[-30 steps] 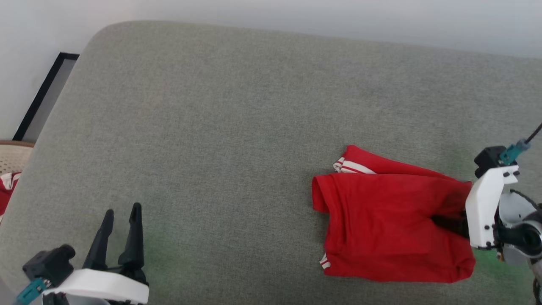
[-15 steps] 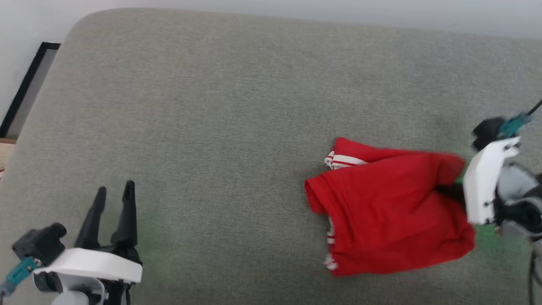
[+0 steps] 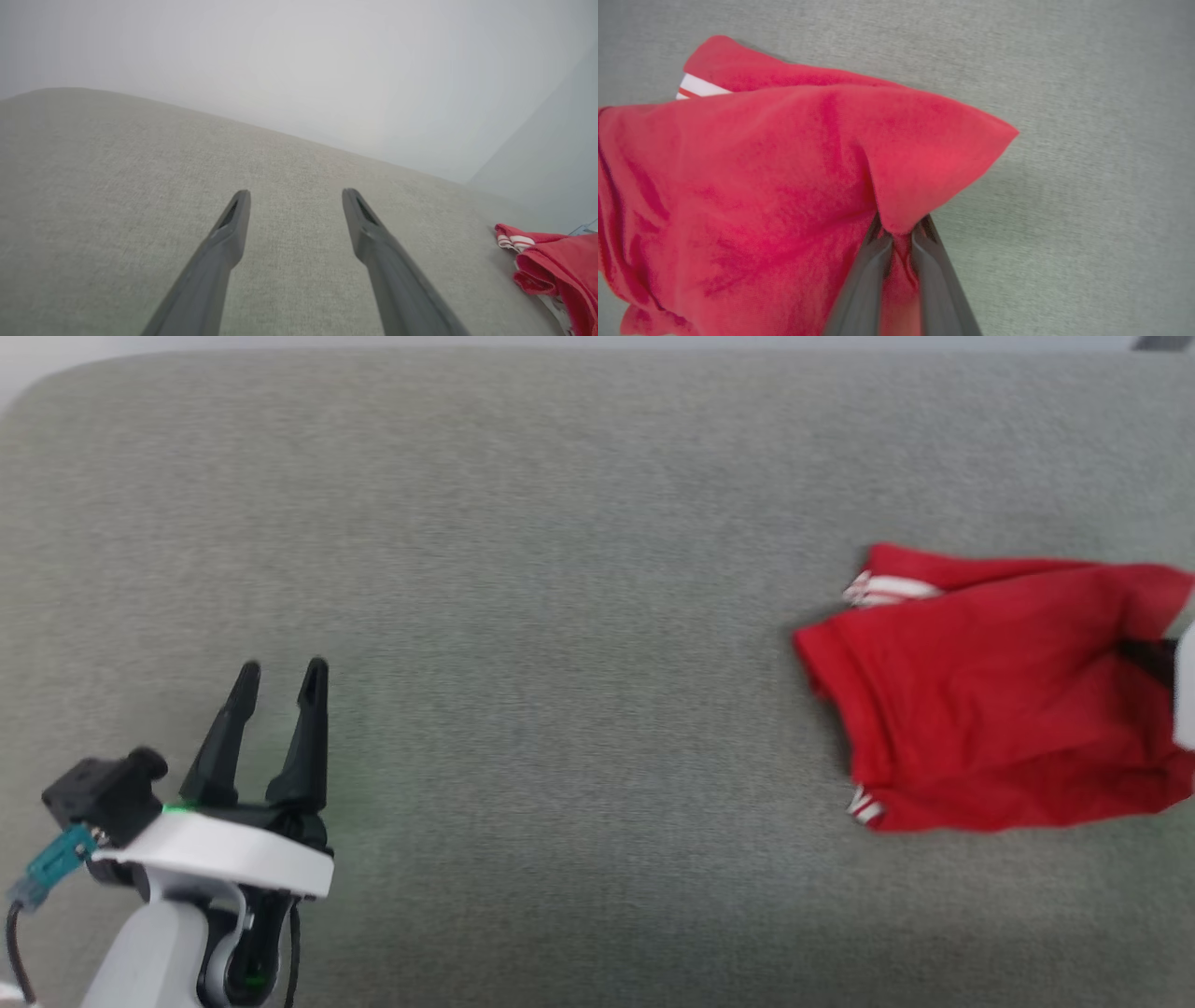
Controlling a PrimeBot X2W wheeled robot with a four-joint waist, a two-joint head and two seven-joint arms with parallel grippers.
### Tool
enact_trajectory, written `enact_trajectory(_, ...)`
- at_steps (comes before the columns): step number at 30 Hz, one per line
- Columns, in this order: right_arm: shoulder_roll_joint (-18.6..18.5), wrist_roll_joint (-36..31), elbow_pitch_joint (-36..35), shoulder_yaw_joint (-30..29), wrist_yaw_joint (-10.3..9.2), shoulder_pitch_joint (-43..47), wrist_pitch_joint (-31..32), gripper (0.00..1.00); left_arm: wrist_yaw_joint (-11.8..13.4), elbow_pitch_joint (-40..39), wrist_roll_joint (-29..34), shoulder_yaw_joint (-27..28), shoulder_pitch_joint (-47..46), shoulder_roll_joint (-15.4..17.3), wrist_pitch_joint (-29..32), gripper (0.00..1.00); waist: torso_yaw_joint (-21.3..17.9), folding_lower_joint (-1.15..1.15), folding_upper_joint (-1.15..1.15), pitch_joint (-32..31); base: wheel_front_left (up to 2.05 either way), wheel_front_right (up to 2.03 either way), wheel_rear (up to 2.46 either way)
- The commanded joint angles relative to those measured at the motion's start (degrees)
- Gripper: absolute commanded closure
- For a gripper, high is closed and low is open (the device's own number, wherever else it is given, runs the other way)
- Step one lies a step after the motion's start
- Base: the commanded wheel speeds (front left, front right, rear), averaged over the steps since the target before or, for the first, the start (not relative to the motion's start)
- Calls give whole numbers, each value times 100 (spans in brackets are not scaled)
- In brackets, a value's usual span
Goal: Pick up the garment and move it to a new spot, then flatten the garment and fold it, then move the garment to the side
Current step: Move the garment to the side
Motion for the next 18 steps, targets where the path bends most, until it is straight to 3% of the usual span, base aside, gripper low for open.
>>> enact_trajectory(1, -68, -63, 18, -59, -4, -89, -87, 100, -20, -24, 23, -53, -150, 58, -28, 0, -154, 0, 0, 100, 0, 0, 0)
enact_trajectory(10, -411, -361, 311, -222, -4, -480, -480, 100, -20, 5, 27, -584, -704, 255, -27, 0, -618, 0, 0, 353, 0, 0, 0)
enact_trajectory(18, -844, -869, 667, -148, -4, -869, -1287, 100, -19, 22, -34, -1120, -1247, 429, -28, 0, -904, 0, 0, 665, 0, 0, 0)
